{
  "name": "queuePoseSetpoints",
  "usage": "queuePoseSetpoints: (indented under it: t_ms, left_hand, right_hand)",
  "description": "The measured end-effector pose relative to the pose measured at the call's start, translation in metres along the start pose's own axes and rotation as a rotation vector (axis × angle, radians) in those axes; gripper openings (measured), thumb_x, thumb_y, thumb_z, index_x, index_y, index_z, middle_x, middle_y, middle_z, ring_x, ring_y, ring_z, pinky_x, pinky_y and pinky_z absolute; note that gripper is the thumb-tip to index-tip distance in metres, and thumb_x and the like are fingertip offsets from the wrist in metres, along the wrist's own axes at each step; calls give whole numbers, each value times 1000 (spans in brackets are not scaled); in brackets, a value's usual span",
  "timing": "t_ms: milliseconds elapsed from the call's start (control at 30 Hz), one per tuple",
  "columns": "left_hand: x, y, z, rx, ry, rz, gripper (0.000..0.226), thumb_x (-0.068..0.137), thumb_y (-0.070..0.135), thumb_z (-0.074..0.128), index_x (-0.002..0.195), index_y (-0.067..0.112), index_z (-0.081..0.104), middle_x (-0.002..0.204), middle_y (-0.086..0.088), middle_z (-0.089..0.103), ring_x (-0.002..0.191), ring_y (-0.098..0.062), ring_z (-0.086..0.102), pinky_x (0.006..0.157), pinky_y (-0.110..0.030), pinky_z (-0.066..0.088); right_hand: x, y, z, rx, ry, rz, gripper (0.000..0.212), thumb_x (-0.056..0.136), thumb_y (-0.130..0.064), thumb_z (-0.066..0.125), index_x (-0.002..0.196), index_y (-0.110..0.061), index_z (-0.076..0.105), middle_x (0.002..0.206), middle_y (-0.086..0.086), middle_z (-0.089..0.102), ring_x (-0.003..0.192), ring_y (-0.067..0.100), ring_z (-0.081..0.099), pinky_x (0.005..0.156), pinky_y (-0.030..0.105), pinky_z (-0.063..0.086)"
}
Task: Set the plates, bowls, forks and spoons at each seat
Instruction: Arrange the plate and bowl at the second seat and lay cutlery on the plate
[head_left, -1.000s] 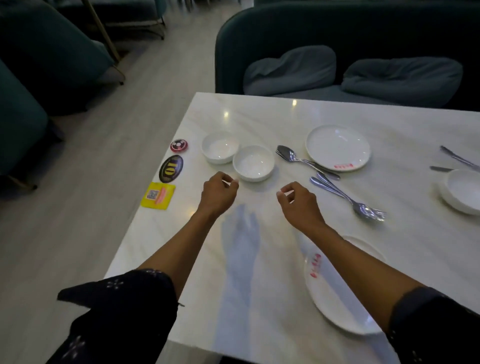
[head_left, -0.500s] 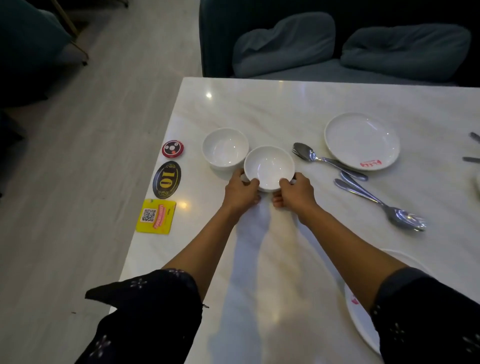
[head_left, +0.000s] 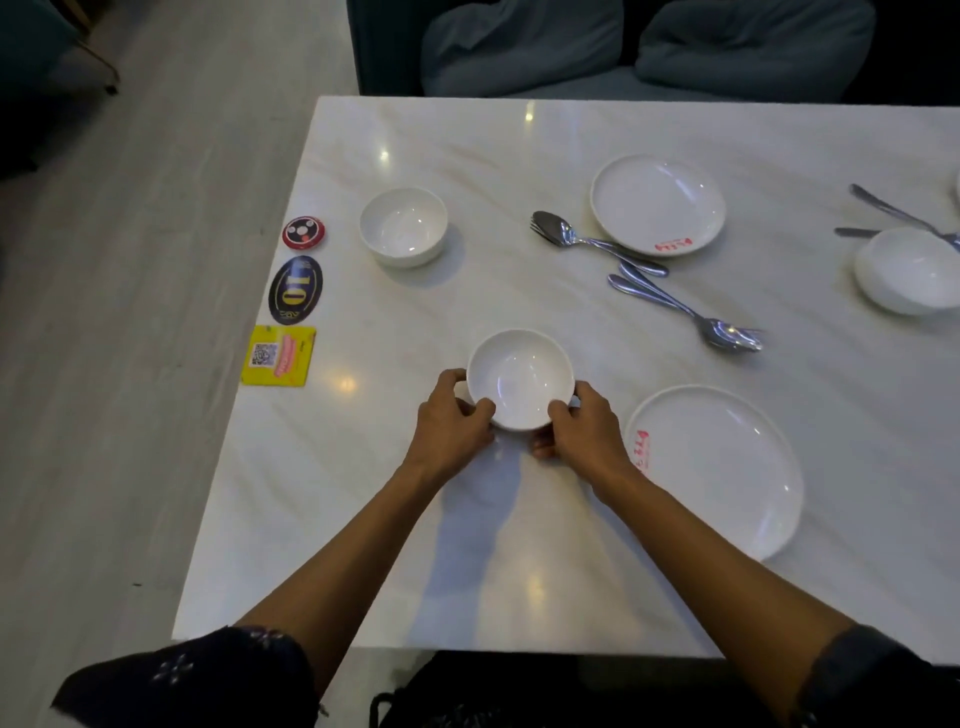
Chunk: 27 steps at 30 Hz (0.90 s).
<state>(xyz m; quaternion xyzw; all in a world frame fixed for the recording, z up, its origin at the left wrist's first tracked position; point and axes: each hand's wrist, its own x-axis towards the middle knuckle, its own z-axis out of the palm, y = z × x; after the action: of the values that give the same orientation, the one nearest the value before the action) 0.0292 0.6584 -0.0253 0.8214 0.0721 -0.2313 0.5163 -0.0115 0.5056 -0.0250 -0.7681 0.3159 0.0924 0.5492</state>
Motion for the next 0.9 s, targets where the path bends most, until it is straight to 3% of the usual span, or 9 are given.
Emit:
queuePoseSetpoints:
  t_ms: [233, 333, 433, 500, 600, 700, 800, 900]
  left_hand:
    - [-48, -14, 21, 28, -12, 17, 44, 87, 20, 56, 128, 19, 43, 82, -11, 73, 76, -20, 72, 80, -36, 59]
    - [-53, -17, 28, 36, -1, 16, 44, 87, 20, 56, 128, 17, 43, 81, -12, 73, 76, -20, 71, 79, -37, 59]
    - [-51, -14, 28, 114, 23, 27, 44, 87, 28, 59, 127, 16, 45, 78, -7, 70, 74, -21, 68, 68, -34, 58]
    - [-46, -6, 20, 224, 111, 64, 44, 87, 39, 61, 123, 18, 47, 69, -2, 63, 69, -18, 63, 60, -28, 49]
    - [-28, 24, 14, 317, 189, 222, 37, 89, 43, 58, 115, 18, 50, 62, -1, 57, 60, -15, 59, 58, -30, 46]
    - [9, 67, 33, 447, 77, 445, 24, 93, 38, 55, 105, 18, 59, 68, -2, 65, 67, -18, 61, 66, -34, 50]
    - [55, 107, 76, 623, -107, 659, 18, 92, 32, 53, 102, 19, 61, 88, -2, 69, 84, -23, 64, 75, -35, 51]
    - [96, 135, 129, 841, -241, 875, 22, 91, 27, 52, 110, 17, 59, 112, -5, 64, 107, -27, 59, 88, -38, 45]
  right_hand:
    - [-38, 33, -20, -6, -14, -14, 32, 93, -11, 42, 123, -9, 50, 94, 15, 69, 62, 29, 70, 54, 34, 60]
    - [-42, 38, -24, 14, -18, -13, 29, 93, -13, 43, 120, -8, 52, 88, 16, 69, 59, 30, 70, 60, 43, 61]
    - [-43, 34, -33, 13, -67, 36, 35, 96, -25, 46, 127, -9, 45, 82, 22, 69, 45, 26, 65, 45, 35, 57]
    - [-40, 30, -47, -29, -75, 72, 48, 94, -35, 51, 135, -15, 39, 81, 25, 68, 39, 25, 60, 38, 28, 49]
    - [-19, 24, -79, -167, 53, 0, 34, 90, -36, 57, 116, -14, 52, 88, 22, 68, 44, 26, 61, 40, 29, 50]
    - [10, 12, -111, -322, 222, -104, 14, 87, -29, 58, 89, -16, 63, 84, 10, 71, 74, 27, 68, 69, 36, 56]
    - [35, 5, -136, -413, 372, -109, 13, 89, -24, 53, 90, -16, 63, 91, 7, 70, 88, 30, 64, 72, 32, 49]
    - [59, 9, -157, -437, 500, -87, 15, 88, -19, 53, 98, -15, 63, 102, 10, 66, 96, 32, 62, 73, 32, 46]
